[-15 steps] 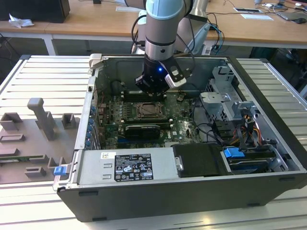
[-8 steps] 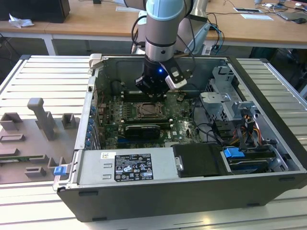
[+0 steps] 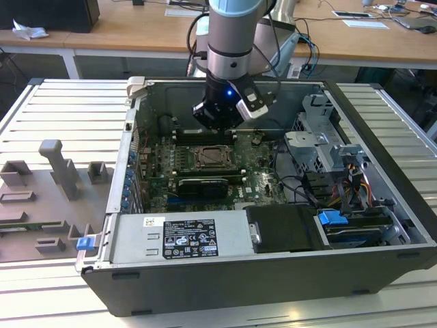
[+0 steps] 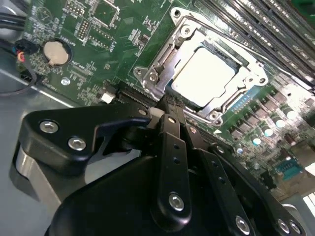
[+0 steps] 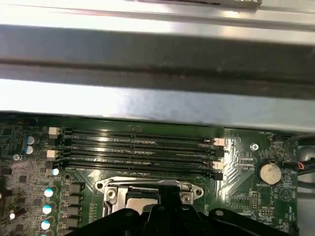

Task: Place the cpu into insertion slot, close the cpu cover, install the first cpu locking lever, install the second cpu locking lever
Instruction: 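Install the second cpu locking lever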

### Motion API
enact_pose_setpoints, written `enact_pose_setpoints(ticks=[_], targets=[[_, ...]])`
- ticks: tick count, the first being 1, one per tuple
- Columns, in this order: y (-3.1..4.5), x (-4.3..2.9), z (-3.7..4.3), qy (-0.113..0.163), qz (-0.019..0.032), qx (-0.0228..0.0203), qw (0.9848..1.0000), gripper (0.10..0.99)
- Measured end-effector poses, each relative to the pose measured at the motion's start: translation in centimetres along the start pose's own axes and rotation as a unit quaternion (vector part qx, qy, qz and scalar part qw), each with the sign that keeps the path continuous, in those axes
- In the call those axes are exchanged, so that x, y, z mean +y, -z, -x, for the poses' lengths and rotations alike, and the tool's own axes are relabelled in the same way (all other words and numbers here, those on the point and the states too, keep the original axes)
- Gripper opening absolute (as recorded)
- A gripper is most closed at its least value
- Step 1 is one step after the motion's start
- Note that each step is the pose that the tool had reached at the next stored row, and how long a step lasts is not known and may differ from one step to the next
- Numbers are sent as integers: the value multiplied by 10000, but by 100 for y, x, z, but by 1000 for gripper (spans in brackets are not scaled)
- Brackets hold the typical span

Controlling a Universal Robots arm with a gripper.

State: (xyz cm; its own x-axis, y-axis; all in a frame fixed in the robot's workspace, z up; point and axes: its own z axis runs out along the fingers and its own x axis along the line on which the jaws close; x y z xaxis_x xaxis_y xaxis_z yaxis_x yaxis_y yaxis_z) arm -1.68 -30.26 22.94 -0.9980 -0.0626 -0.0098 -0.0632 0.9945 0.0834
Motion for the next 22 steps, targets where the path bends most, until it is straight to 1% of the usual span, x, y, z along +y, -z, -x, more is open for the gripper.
enact_pose_setpoints(ticks=[1,2,3,4,8,11,13,15,17,18,19,22], targets=[[96,8,1,0,0,0,10000,106],[141,12,1,0,0,1,10000,106],[150,10,1,0,0,1,10000,106],[152,5,2,1,1,1,10000,106],[161,-100,-6,-4,1,0,10000,106],[169,-254,-18,-3,1,1,10000,106],[151,-303,-21,-4,1,4,10000,106],[117,-397,-28,-5,3,11,10000,106],[106,-466,-32,-5,6,11,10000,106],[105,-514,-35,-5,6,11,10000,106],[107,-540,-36,-5,7,11,10000,106],[111,-582,-39,-5,8,11,10000,106]])
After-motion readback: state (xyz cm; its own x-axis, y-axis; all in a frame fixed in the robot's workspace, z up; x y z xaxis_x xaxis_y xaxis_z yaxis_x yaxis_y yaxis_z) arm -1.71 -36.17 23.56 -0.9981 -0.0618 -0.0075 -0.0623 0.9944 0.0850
